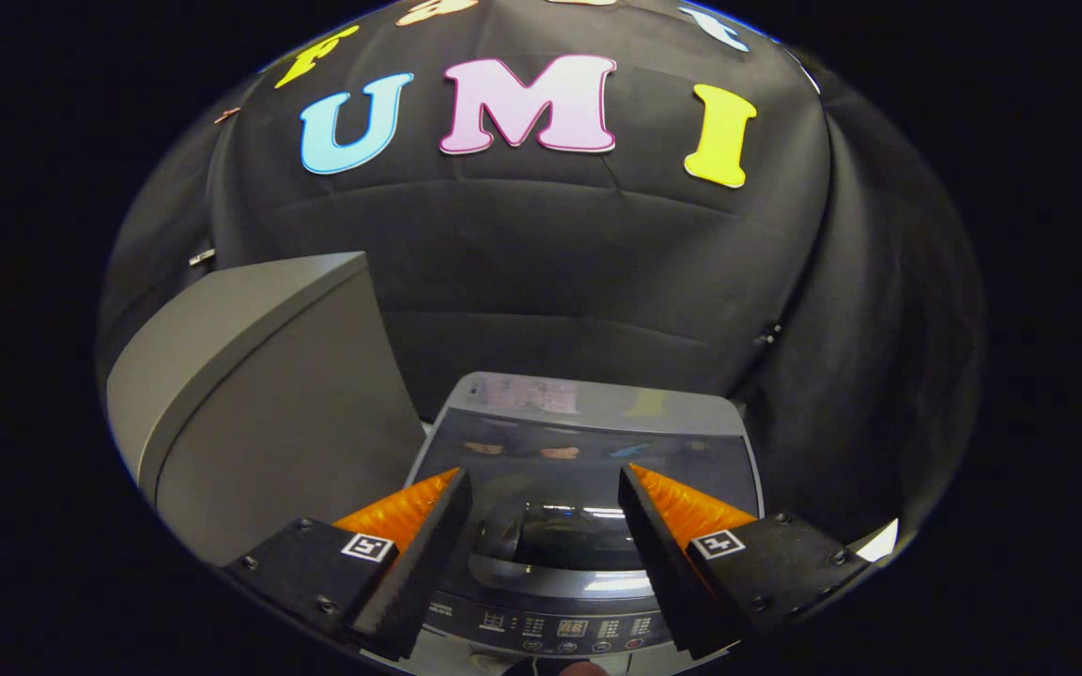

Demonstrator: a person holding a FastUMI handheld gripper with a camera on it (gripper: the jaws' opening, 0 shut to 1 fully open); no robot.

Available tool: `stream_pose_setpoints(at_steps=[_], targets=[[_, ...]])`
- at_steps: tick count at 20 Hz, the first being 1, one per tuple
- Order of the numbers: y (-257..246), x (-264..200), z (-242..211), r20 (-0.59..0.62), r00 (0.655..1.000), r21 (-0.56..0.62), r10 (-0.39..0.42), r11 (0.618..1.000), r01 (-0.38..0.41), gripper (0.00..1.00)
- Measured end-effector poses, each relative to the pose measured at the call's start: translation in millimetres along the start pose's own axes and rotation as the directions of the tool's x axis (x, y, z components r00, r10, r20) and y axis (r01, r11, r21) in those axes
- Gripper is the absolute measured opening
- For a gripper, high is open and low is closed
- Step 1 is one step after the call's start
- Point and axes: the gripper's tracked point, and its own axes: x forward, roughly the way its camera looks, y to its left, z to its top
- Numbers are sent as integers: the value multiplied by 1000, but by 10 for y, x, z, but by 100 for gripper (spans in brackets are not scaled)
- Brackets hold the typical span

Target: Put the clothes into the washing machine and then close the washing machine lid.

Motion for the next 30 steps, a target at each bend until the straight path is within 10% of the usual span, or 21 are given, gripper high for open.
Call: stream_pose_setpoints(at_steps=[12,30], targets=[[161,-705,1646,441,896,74,-51,997,20,98],[518,-1055,2050,457,889,104,-3,993,-50,99]])
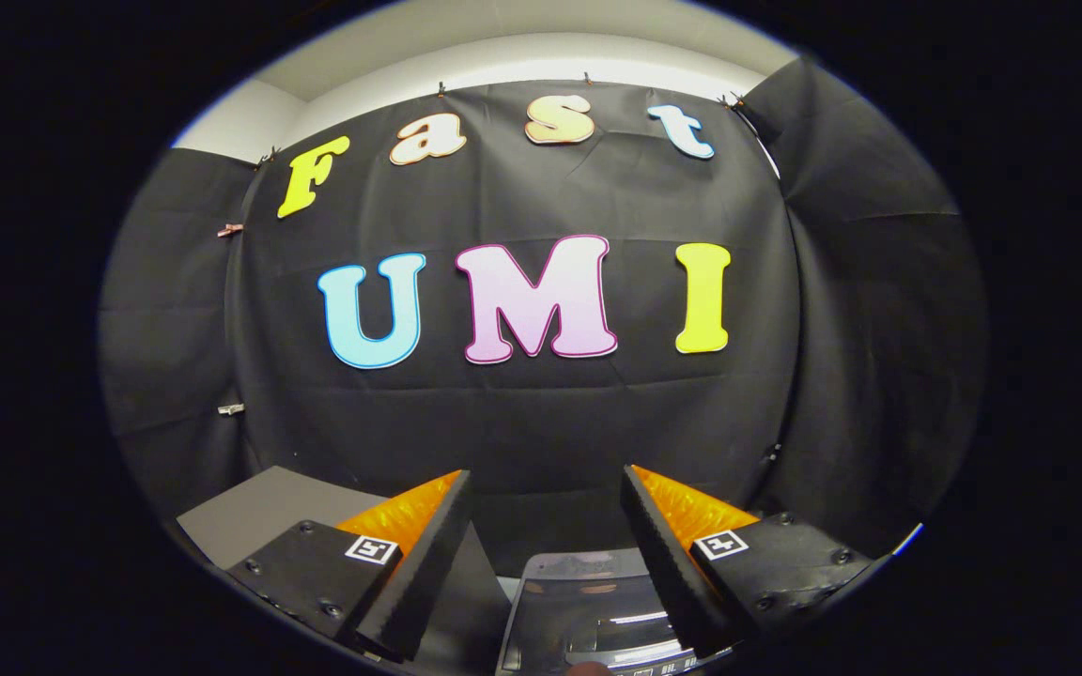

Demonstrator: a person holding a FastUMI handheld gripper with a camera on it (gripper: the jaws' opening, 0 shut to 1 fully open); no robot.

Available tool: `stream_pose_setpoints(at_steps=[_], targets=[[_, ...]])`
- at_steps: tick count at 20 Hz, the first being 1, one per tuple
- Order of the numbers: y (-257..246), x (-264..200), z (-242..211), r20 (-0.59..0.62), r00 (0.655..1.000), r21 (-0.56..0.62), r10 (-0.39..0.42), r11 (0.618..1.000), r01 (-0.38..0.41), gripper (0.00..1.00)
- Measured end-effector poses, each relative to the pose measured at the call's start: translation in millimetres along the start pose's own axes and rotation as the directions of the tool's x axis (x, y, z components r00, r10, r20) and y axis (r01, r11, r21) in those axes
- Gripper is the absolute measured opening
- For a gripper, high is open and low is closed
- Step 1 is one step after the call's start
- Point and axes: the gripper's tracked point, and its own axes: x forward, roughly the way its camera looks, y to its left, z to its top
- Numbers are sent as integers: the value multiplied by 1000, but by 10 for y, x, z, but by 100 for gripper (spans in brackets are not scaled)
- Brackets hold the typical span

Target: Put the clothes into the washing machine and then close the washing machine lid.

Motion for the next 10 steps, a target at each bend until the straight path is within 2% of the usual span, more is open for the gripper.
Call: stream_pose_setpoints(at_steps=[10], targets=[[210,31,165,4,998,-42,66,997,-66,99]])
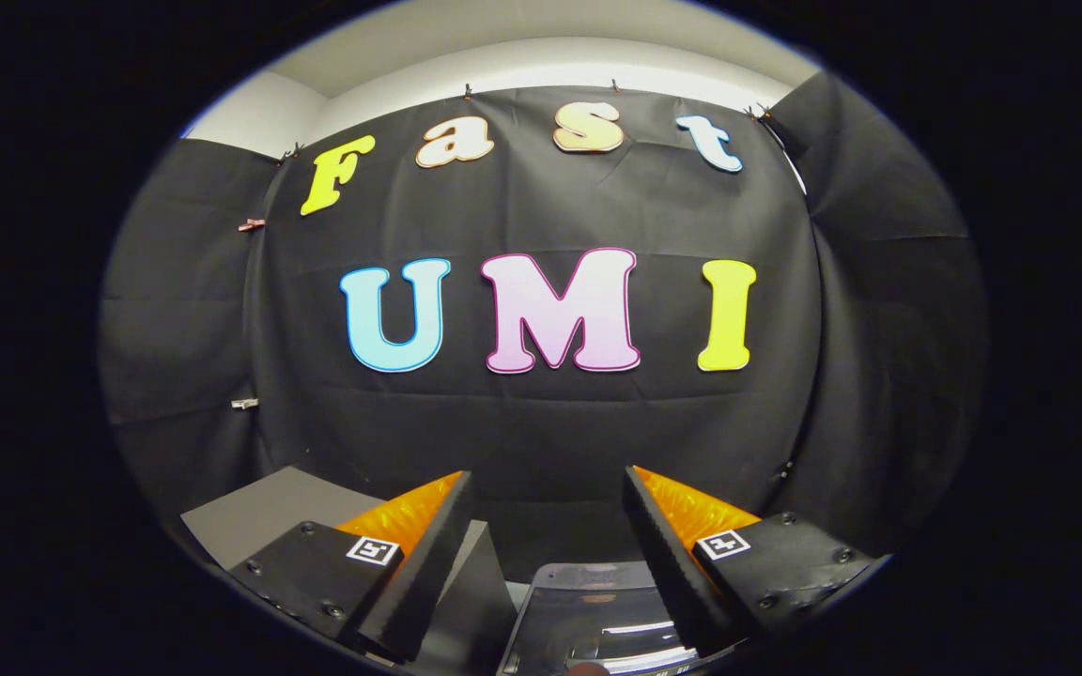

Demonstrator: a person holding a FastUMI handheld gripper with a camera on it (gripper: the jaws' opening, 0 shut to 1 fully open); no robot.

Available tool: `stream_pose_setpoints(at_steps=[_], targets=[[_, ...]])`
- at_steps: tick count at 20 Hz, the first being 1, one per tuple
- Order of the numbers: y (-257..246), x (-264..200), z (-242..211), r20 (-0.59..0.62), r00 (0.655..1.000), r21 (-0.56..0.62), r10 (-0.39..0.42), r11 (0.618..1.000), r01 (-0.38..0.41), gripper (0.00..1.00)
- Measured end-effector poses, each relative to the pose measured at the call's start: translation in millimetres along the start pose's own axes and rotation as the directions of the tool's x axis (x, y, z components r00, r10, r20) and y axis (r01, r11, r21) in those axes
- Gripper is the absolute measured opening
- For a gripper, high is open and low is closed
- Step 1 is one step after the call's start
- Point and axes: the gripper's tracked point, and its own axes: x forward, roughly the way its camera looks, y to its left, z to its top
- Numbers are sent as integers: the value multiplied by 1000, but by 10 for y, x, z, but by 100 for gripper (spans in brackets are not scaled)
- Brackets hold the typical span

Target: Put the clothes into the washing machine and then close the washing machine lid.

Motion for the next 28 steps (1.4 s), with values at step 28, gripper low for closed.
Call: stream_pose_setpoints(at_steps=[28], targets=[[-16,124,171,20,999,22,31,999,-31,99]])
